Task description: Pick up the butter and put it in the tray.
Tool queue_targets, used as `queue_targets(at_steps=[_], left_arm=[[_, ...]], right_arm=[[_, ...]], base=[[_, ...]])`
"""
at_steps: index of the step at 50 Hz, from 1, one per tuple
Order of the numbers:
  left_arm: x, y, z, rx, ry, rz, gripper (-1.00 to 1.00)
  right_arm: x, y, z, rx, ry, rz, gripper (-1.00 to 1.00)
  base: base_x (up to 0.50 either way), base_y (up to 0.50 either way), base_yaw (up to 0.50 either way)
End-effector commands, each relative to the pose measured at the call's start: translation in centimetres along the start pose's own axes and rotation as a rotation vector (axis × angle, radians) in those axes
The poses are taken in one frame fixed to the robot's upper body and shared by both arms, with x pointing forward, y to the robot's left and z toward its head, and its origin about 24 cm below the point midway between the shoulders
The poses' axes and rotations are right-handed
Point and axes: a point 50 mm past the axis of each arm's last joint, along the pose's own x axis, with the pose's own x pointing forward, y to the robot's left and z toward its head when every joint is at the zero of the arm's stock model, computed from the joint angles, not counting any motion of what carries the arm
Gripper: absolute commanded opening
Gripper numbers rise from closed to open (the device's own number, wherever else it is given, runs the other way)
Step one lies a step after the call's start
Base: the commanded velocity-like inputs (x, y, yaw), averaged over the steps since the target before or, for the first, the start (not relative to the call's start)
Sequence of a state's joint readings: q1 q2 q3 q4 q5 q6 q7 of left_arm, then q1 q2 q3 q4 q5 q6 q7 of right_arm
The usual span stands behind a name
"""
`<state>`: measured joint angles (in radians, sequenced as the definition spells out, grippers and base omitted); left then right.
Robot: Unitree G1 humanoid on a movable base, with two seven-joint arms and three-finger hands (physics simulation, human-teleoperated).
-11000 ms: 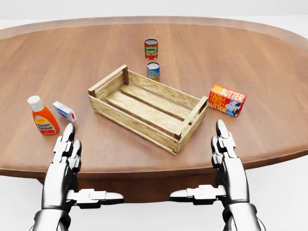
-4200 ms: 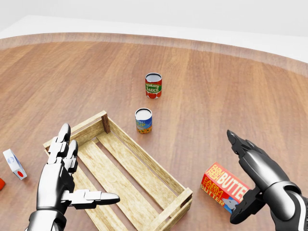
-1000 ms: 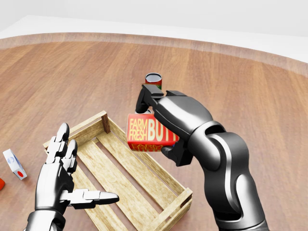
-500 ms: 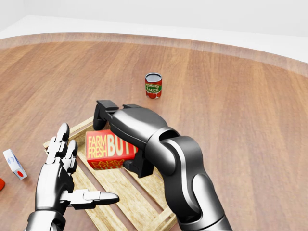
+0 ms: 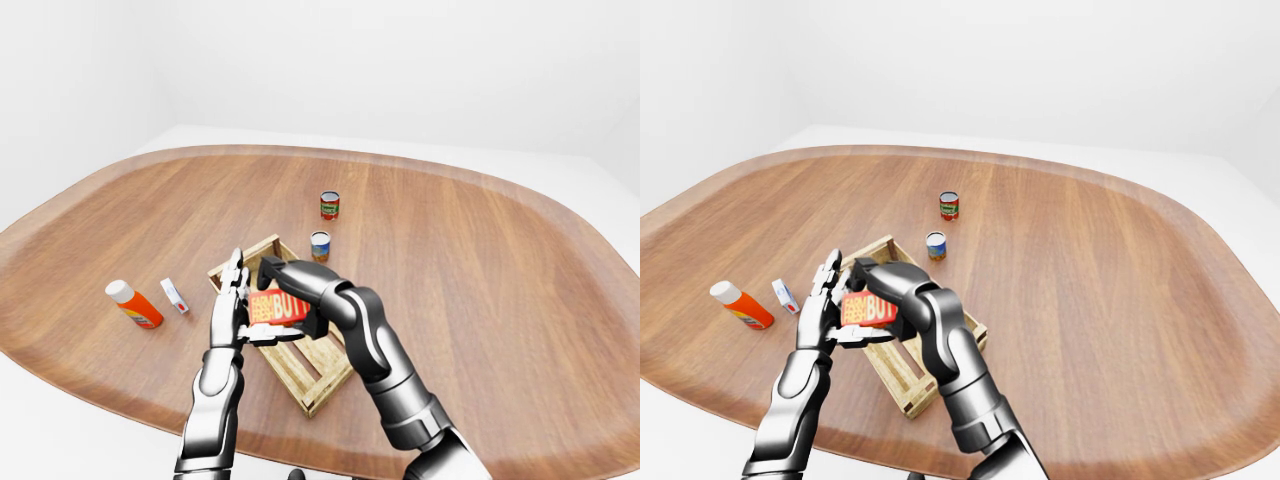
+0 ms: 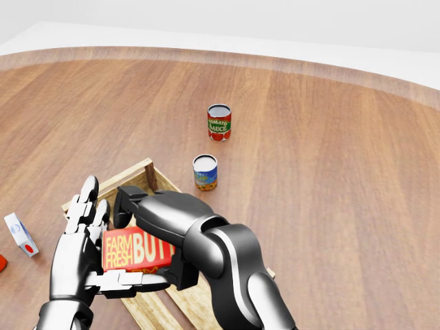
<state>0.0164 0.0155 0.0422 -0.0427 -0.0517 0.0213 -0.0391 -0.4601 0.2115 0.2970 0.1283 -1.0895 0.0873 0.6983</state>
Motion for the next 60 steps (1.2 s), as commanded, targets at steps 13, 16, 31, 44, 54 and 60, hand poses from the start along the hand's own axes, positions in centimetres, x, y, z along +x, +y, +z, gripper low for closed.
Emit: queue_targets(at_steps=[13, 16, 31, 44, 54, 60], left_arm=[[0.0, 0.0, 0.0, 0.001, -0.001, -0.001, 1.0], [0.0, -0.1, 0.0, 0.001, 0.0, -0.001, 1.0], [0.0, 0.0, 0.0, 0.002, -0.001, -0.001, 1.0], [-0.1, 0.0, 0.0, 0.002, -0.001, 0.0, 1.0], [-0.1, -0.1, -0.1, 0.003, -0.001, -0.001, 1.0], [-0.1, -0.1, -0.1, 0.003, -0.002, -0.001, 1.0]], right_arm=[[0.5, 0.7, -0.8, 0.035, 0.008, 0.043, -1.0], [0.6, 0.9, -0.9, 0.037, 0.008, 0.053, -1.0], [1.1, 1.9, -1.6, 0.05, 0.01, 0.101, -1.0], [1.5, 3.2, -3.3, 0.057, 0.04, 0.105, -1.0], [1.9, 4.0, -4.4, 0.07, 0.057, 0.108, -1.0], [2.1, 4.2, -4.8, 0.077, 0.065, 0.109, -1.0]], base=[[0.0, 0.0, 0.0], [0.0, 0.0, 0.0], [0.0, 0.0, 0.0], [0.0, 0.0, 0.0], [0.0, 0.0, 0.0], [0.0, 0.0, 0.0]])
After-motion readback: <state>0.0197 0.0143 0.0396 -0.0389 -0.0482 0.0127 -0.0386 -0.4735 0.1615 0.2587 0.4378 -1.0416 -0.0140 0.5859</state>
